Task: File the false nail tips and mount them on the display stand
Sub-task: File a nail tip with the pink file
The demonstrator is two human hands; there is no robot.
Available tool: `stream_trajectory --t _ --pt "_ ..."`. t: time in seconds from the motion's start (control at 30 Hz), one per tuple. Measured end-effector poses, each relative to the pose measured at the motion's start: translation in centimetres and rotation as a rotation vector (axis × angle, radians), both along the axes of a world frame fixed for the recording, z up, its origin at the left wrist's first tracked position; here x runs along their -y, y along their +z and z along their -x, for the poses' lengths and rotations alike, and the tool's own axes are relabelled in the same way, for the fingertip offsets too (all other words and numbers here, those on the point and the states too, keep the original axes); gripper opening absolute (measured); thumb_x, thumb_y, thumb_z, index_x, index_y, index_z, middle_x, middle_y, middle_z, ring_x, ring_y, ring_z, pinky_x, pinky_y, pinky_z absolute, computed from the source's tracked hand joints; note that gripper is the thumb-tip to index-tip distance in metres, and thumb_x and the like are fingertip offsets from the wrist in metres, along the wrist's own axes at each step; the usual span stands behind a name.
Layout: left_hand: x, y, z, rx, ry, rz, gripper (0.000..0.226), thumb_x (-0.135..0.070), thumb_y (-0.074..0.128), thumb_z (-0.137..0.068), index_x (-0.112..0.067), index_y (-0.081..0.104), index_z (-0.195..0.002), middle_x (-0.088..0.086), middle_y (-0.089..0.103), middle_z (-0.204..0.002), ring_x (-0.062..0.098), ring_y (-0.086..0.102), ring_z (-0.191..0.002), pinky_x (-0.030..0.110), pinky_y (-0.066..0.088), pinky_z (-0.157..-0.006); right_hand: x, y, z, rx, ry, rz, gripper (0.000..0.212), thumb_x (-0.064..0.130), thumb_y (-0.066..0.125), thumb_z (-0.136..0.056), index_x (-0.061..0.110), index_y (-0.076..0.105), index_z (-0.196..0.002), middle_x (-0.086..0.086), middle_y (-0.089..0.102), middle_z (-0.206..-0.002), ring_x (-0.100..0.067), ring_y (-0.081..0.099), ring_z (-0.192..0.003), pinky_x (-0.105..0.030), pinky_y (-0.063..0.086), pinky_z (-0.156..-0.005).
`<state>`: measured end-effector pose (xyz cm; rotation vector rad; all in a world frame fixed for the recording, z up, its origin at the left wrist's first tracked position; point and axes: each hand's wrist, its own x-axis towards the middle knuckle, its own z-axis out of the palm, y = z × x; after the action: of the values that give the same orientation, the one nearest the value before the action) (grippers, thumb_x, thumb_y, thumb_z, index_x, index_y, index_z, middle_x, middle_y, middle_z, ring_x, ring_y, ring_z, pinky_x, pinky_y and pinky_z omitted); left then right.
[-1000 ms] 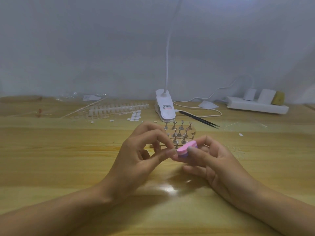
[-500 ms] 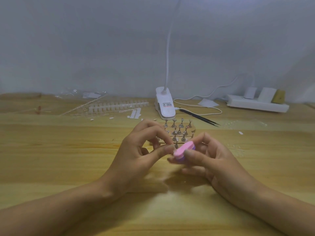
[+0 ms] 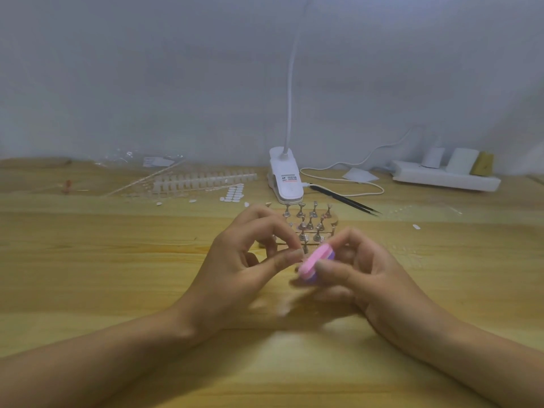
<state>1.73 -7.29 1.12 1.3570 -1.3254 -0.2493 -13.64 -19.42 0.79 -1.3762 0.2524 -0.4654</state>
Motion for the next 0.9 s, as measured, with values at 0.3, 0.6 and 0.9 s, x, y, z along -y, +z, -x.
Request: stream_trajectory --t 0.3,0.6,0.9 --pt "-0.03 -0.02 0.11 0.051 -0.021 0.021 0.006 -0.026 0.071 -0.081 -0.026 0.067 -0.077 -0.010 0.055 -0.094 0.012 0.055 -0.075 0.037 0.042 -0.050 -0.26 0.02 0.05 -0.025 0.068 0.080 0.031 0.020 0.081 -0.082 0.008 0.054 -0.092 -0.020 0.073 -0.100 -0.040 0.073 -0.091 -0.033 0.061 -0.067" --pt "0.01 0.01 0.12 0.099 -0.011 0.046 0.009 -0.021 0.071 -0.084 -0.026 0.065 -0.079 -0.009 0.055 -0.099 0.014 0.055 -0.076 0.034 0.043 -0.050 -0.43 0.13 0.20 -0.045 0.089 0.130 0.026 0.018 0.078 -0.083 0.010 0.055 -0.093 -0.021 0.073 -0.097 -0.034 0.074 -0.084 -0.030 0.059 -0.063" --pt "-0.06 0.00 0.09 0.111 -0.027 0.043 0.010 -0.027 0.073 -0.085 -0.022 0.066 -0.079 -0.012 0.056 -0.096 0.011 0.056 -0.077 0.020 0.040 -0.053 -0.12 0.10 -0.04 -0.031 0.006 0.073 0.023 0.020 0.079 -0.081 0.012 0.059 -0.088 -0.019 0.073 -0.092 -0.030 0.073 -0.075 -0.030 0.058 -0.059"
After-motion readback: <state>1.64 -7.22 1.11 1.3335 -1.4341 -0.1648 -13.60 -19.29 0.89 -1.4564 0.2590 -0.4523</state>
